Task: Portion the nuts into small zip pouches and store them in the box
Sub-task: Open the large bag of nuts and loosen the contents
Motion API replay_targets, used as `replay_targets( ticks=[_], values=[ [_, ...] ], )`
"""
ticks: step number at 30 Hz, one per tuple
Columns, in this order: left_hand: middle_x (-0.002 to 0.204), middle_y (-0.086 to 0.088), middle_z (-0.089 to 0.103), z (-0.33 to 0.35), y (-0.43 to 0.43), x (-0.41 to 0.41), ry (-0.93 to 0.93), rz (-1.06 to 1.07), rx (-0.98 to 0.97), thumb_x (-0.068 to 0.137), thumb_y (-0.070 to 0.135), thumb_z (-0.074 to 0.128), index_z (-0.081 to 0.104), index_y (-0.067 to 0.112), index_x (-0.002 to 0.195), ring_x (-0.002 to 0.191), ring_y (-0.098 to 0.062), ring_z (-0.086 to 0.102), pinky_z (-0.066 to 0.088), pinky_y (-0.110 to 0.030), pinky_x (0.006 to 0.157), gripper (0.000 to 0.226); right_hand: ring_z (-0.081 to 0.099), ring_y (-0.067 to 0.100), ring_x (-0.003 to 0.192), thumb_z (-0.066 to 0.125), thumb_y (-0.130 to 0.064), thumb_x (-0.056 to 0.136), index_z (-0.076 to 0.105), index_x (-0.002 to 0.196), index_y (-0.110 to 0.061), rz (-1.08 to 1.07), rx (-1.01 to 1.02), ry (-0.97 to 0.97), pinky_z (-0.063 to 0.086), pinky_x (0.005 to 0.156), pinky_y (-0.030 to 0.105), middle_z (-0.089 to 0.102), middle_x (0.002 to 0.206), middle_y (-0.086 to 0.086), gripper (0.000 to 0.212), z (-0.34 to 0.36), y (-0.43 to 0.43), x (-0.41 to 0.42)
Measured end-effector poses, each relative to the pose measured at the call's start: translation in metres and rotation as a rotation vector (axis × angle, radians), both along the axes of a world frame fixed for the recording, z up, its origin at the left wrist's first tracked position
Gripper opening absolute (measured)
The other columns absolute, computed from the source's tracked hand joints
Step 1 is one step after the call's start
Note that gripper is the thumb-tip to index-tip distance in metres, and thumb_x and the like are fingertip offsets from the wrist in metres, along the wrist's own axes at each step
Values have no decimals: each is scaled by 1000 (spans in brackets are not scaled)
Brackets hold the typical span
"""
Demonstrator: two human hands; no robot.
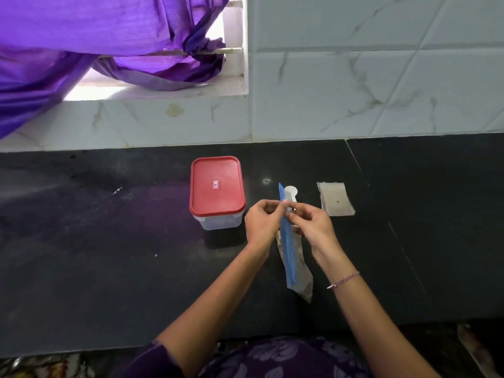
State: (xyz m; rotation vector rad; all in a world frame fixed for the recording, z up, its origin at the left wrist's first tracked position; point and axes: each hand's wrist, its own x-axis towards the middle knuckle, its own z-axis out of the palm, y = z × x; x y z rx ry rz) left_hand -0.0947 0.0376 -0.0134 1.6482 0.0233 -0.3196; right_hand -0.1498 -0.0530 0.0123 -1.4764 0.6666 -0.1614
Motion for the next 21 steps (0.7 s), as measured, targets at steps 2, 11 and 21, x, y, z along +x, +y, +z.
replay_targets(
  ticks=[2, 11, 21],
  values=[
    [84, -4, 74, 2, -1, 0, 7, 16, -2, 85, 29, 73, 72, 14, 89, 81, -17, 72, 61, -37, 77, 16, 68, 8, 83, 66, -12, 87, 67, 109, -17, 23, -72, -11, 55, 66, 18, 70, 91, -1, 23, 0, 0, 3],
    [74, -1, 71, 6, 1, -2, 42, 66, -94, 87, 17, 70, 72, 8, 85, 66, -9, 68, 57, -22, 60, 9, 66, 14, 88, 58, -8, 91, 65, 107, -19, -16, -92, -61, 55, 65, 21, 65, 96, 4, 21, -6, -23, 6],
    [76, 7, 67, 6, -8, 8, -322, -12, 253, 88, 17, 68, 72, 12, 108, 70, -7, 65, 60, -35, 73, 21, 59, 9, 93, 66, -16, 88, 61, 125, -11, 229, -740, -110, 43, 76, 15, 63, 113, 3, 37, -3, -35, 30]
  ],
)
